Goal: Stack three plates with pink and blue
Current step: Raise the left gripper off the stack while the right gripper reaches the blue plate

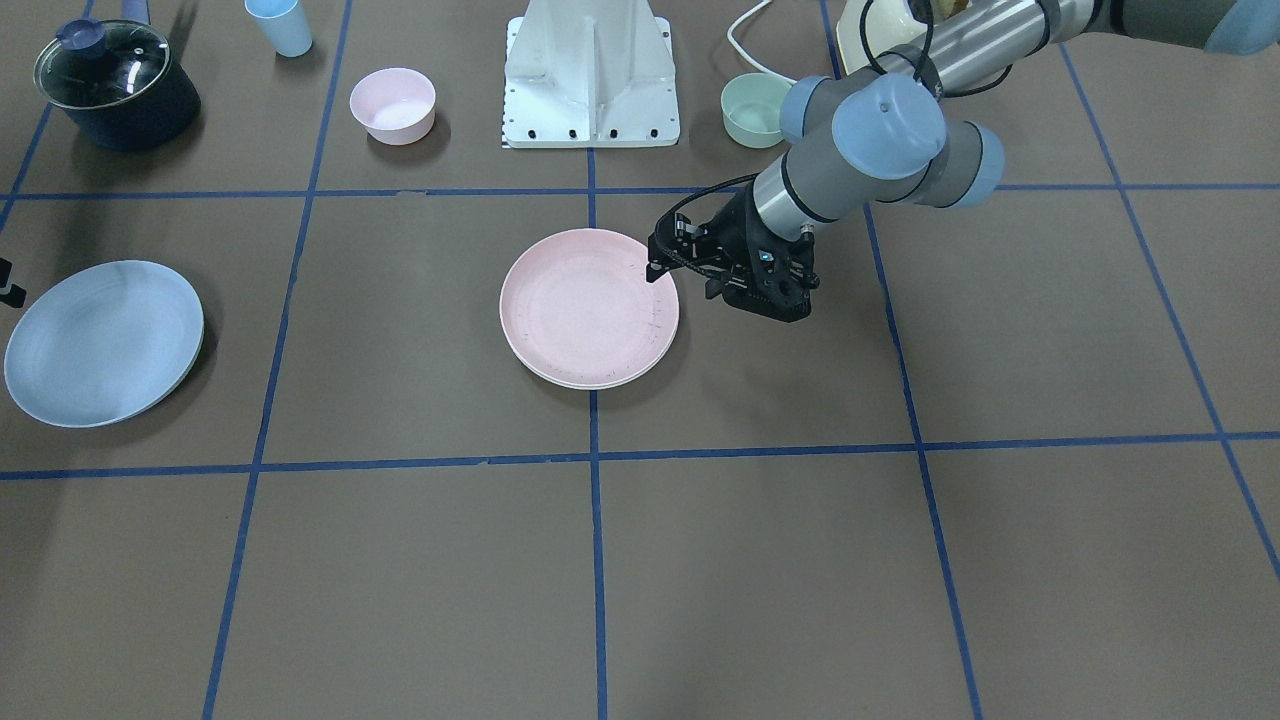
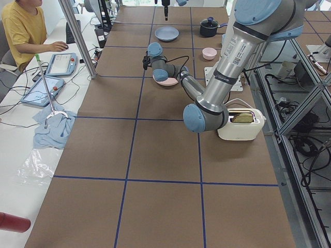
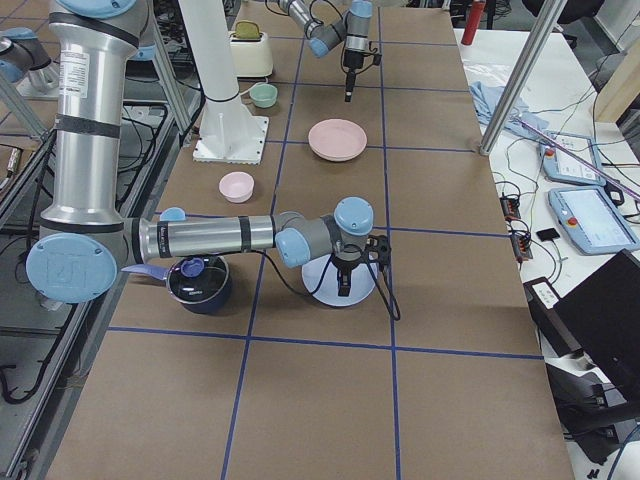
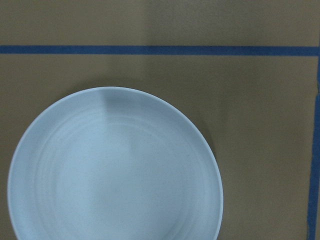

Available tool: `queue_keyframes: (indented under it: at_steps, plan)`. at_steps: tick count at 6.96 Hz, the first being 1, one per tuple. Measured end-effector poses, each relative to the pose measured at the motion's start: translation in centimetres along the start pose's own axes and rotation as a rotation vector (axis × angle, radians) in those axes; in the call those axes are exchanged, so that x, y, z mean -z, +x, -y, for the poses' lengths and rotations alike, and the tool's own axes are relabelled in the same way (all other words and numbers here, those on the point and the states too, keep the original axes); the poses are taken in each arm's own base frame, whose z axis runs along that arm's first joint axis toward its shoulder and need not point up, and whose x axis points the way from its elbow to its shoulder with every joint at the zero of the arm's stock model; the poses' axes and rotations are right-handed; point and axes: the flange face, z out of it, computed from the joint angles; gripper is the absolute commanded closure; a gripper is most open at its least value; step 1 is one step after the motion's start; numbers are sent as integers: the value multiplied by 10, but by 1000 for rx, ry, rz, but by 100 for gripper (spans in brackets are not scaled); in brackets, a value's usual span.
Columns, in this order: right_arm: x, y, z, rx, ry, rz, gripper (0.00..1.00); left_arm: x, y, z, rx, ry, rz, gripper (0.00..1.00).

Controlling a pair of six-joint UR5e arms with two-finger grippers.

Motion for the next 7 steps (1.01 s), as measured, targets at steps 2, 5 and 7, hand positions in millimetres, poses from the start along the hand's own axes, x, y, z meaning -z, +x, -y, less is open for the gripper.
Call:
queue_keyframes:
  at_steps: [2, 5, 7]
  plan:
    - [-35, 29, 0, 29, 27, 13, 0, 1, 1, 0, 0, 4, -1, 17]
    - [-56, 25, -2, 29, 9, 17, 4, 0, -3, 0, 2, 5, 4, 17]
    - [-66, 25, -4, 29, -11, 12, 12, 0, -4, 0, 2, 5, 5, 17]
